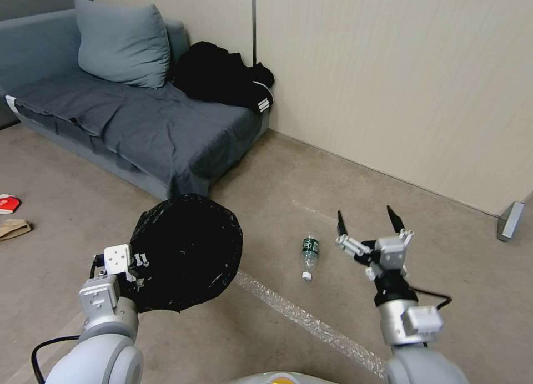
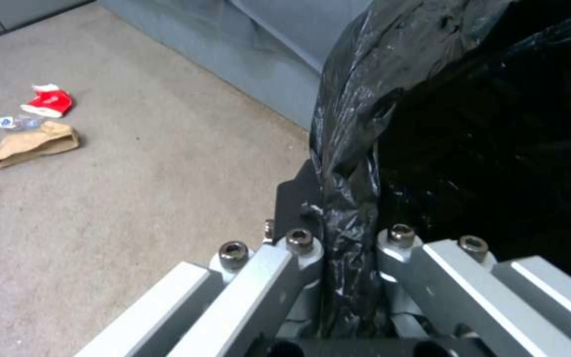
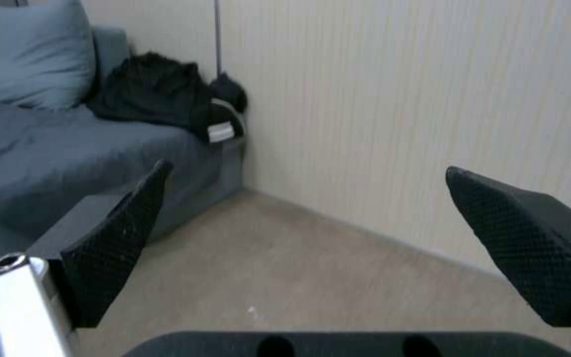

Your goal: Pick up the trash bin, then pick up the garbage from the floor and place it into the trash bin.

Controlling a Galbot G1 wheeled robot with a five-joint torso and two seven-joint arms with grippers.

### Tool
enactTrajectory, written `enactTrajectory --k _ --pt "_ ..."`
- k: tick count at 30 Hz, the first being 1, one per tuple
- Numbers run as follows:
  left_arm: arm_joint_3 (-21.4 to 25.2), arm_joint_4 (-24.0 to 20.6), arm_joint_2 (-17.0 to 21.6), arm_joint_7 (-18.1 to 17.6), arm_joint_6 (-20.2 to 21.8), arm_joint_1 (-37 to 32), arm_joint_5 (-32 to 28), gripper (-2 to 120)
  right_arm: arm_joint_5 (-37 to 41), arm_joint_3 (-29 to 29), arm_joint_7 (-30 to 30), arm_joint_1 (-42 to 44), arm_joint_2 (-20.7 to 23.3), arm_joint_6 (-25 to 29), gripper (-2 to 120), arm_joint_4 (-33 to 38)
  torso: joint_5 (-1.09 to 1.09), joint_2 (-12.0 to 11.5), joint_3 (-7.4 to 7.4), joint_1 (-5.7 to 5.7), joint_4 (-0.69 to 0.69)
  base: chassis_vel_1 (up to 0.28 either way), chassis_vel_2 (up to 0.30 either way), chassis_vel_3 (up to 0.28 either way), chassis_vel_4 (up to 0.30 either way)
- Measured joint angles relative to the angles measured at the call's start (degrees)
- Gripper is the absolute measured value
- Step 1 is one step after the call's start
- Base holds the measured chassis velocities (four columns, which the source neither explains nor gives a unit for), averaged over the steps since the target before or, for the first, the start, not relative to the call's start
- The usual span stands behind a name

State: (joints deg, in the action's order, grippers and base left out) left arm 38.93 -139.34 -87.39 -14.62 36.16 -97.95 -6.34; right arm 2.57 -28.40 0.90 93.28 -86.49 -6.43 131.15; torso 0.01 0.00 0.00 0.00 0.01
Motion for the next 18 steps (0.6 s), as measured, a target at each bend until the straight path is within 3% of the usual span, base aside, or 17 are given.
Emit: enactTrajectory --k 3,7,18 --pt "0.21 0.58 -0.16 0.22 0.0 0.21 0.56 2 6.78 0.38 2.41 -5.0 5.46 -6.39 100 -1.2 0.0 0.0 0.0 0.0 0.0 0.0 0.0 0.0 0.0" --pt "0.32 1.35 -0.26 0.24 0.0 0.33 1.03 2 11.94 1.6 4.09 -8.39 9.64 -10.38 100 -3.18 0.01 0.0 0.0 0.0 0.0 0.0 0.0 0.0 0.0" --pt "0.37 2.7 -0.41 0.3 0.01 0.39 2.02 2 20.3 8.35 3.65 -17.62 15.23 -14.55 100 -12.39 -0.01 0.0 0.0 0.0 -0.01 0.0 0.0 0.0 0.0"
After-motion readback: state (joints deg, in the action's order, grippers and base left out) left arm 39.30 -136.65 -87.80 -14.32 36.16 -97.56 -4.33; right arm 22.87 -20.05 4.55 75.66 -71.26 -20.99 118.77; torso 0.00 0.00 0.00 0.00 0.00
